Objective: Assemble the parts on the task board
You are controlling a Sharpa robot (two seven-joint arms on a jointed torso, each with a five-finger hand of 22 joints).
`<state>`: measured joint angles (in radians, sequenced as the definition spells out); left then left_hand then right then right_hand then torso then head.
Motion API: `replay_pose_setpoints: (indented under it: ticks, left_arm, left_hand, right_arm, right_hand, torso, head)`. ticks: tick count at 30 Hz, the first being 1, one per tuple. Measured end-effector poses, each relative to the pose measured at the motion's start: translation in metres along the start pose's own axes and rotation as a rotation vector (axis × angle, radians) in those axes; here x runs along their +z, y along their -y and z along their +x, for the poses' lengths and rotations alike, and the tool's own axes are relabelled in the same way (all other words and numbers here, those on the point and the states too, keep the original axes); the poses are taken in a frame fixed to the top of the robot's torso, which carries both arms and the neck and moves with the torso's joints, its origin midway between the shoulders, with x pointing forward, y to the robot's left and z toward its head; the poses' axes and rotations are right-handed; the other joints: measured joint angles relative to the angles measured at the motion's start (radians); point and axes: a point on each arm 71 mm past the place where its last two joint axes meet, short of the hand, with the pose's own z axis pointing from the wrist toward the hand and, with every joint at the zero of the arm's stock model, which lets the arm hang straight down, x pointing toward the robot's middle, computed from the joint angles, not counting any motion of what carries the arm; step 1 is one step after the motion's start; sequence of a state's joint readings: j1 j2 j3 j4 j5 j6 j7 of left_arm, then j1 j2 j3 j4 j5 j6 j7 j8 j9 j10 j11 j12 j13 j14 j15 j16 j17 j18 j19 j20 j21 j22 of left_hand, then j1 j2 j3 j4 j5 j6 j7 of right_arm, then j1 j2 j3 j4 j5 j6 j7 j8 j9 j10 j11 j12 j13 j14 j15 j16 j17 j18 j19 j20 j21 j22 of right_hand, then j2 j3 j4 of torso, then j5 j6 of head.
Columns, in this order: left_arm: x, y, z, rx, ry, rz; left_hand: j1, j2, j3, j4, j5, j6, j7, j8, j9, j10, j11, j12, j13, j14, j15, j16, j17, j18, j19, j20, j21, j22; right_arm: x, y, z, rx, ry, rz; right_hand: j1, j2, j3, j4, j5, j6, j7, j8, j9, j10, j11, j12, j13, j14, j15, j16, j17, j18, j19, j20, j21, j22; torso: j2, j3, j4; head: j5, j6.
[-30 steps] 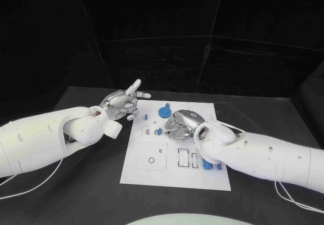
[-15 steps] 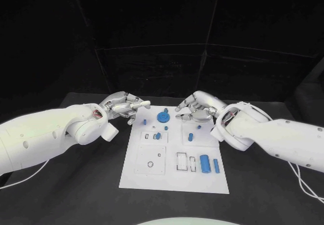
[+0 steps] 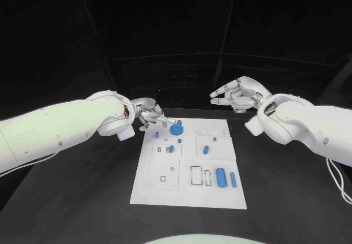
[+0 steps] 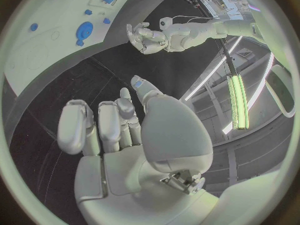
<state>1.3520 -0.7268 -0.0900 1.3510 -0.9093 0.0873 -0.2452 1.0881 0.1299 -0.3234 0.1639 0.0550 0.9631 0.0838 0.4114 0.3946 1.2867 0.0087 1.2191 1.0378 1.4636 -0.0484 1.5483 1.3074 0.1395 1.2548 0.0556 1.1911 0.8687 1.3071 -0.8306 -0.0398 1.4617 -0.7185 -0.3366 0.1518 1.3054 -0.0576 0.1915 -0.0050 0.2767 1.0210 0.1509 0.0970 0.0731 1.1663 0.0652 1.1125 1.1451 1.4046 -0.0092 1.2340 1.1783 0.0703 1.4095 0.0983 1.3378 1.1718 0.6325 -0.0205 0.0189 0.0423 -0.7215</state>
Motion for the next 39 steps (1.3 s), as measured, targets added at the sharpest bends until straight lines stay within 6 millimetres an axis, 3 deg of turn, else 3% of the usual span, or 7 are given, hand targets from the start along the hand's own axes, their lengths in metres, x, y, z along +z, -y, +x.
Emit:
replay_pose_setpoints:
  ticks: [2, 6, 10, 15, 20, 27, 39]
  left_arm:
    - [0.006, 0.007, 0.004, 0.071, -0.033, -0.046]
    - [0.018, 0.017, 0.013, 0.185, -0.098, -0.128]
    - [0.028, 0.024, 0.021, 0.273, -0.15, -0.195]
    - [0.036, 0.032, 0.025, 0.345, -0.174, -0.24]
    - [0.042, 0.041, 0.029, 0.397, -0.189, -0.26]
    - [0.048, 0.047, 0.033, 0.443, -0.204, -0.277]
    - [0.053, 0.04, 0.045, 0.488, -0.25, -0.306]
  left_hand:
    - [0.037, 0.006, 0.014, -0.014, 0.0, -0.019, 0.002, 0.005, 0.004, 0.0, 0.0, -0.001, -0.005, 0.0, 0.0, 0.0, 0.0, 0.0, 0.0, 0.0, 0.002, 0.006]
    - [0.049, 0.013, 0.024, -0.018, 0.0, -0.028, 0.005, 0.01, 0.005, 0.0, 0.0, -0.007, -0.011, 0.0, 0.0, 0.004, 0.0, 0.0, 0.0, 0.0, 0.002, 0.008]
    - [0.03, -0.002, 0.006, 0.005, 0.0, -0.038, 0.01, 0.01, 0.0, -0.004, 0.004, -0.007, -0.011, 0.0, 0.0, 0.004, 0.0, 0.0, 0.004, 0.004, 0.002, 0.009]
    - [0.023, -0.004, -0.011, 0.022, -0.005, -0.052, 0.021, -0.02, -0.032, -0.015, 0.015, -0.025, -0.031, 0.0, 0.0, 0.004, 0.0, 0.0, 0.006, 0.006, 0.003, 0.014]
    - [0.027, -0.008, -0.011, 0.022, -0.005, -0.053, 0.022, -0.043, -0.053, -0.015, 0.015, -0.025, -0.031, 0.0, 0.0, 0.008, 0.0, 0.0, 0.009, 0.009, 0.009, 0.027]
    - [0.032, -0.005, -0.016, 0.027, -0.005, -0.015, 0.011, -0.043, -0.059, -0.015, 0.015, -0.025, -0.03, 0.0, 0.0, 0.008, 0.0, 0.0, 0.016, 0.01, 0.014, 0.035]
    - [0.037, 0.0, -0.018, 0.035, -0.005, 0.026, -0.003, -0.028, -0.051, -0.007, 0.007, -0.025, -0.023, 0.0, 0.0, 0.008, 0.0, 0.0, 0.022, 0.003, 0.017, 0.042]
  right_arm:
    - [0.001, 0.003, -0.004, 0.018, 0.011, 0.01]
    - [0.003, 0.006, -0.008, 0.047, 0.023, 0.019]
    - [0.005, 0.007, -0.008, 0.074, 0.024, 0.025]
    - [0.007, 0.009, -0.008, 0.097, 0.023, 0.031]
    - [0.01, 0.009, -0.007, 0.116, 0.018, 0.033]
    - [0.012, 0.008, -0.004, 0.133, 0.008, 0.033]
    - [0.014, 0.006, -0.001, 0.142, -0.002, 0.034]
  right_hand:
    - [0.011, 0.0, 0.012, -0.006, 0.007, -0.024, 0.004, 0.0, -0.002, -0.136, 0.003, -0.181, -0.169, -0.054, 0.001, -0.116, -0.121, 0.025, -0.05, -0.001, -0.079, -0.117]
    - [0.02, -0.009, 0.054, 0.0, 0.008, -0.039, 0.013, 0.0, -0.002, -0.206, 0.012, -0.391, -0.365, -0.202, 0.008, -0.436, -0.405, 0.102, -0.26, 0.002, -0.424, -0.567]
    - [0.026, -0.027, 0.109, 0.007, 0.008, -0.043, 0.028, 0.021, -0.002, -0.192, 0.024, -0.598, -0.583, -0.247, 0.031, -0.649, -0.543, 0.102, -0.323, 0.021, -0.61, -0.718]
    - [0.022, -0.044, 0.16, 0.012, 0.008, -0.027, 0.04, 0.028, -0.003, -0.124, 0.035, -0.764, -0.793, -0.241, 0.047, -0.832, -0.673, 0.101, -0.327, 0.025, -0.735, -0.803]
    - [0.018, -0.048, 0.172, 0.008, 0.009, -0.01, 0.032, 0.013, -0.004, -0.056, 0.042, -0.85, -0.946, -0.185, 0.053, -0.96, -0.777, 0.101, -0.289, 0.036, -0.822, -0.866]
    - [0.013, -0.053, 0.172, 0.008, 0.075, -0.019, 0.041, -0.001, -0.006, -0.05, 0.045, -0.871, -1.005, -0.177, 0.054, -1.0, -0.814, 0.101, -0.278, 0.038, -0.854, -0.891]
    - [0.009, -0.057, 0.171, 0.007, 0.097, -0.023, 0.044, -0.009, -0.006, -0.053, 0.049, -0.874, -1.028, -0.173, 0.057, -1.005, -0.83, 0.101, -0.274, 0.041, -0.867, -0.9]
  torso:
    - [-0.004, 0.0011, -0.0011]
    - [-0.008, 0.003, -0.0029]
    - [-0.009, 0.0032, -0.0042]
    - [-0.009, 0.0031, -0.0047]
    - [-0.007, 0.0024, -0.0047]
    - [-0.005, 0.0023, -0.006]
    - [-0.005, 0.0024, -0.0042]
  head:
    - [0.002, -0.003]
    - [0.007, -0.006]
    - [0.011, -0.008]
    - [0.011, -0.01]
    - [0.01, -0.015]
    - [0.011, -0.021]
    - [0.012, -0.032]
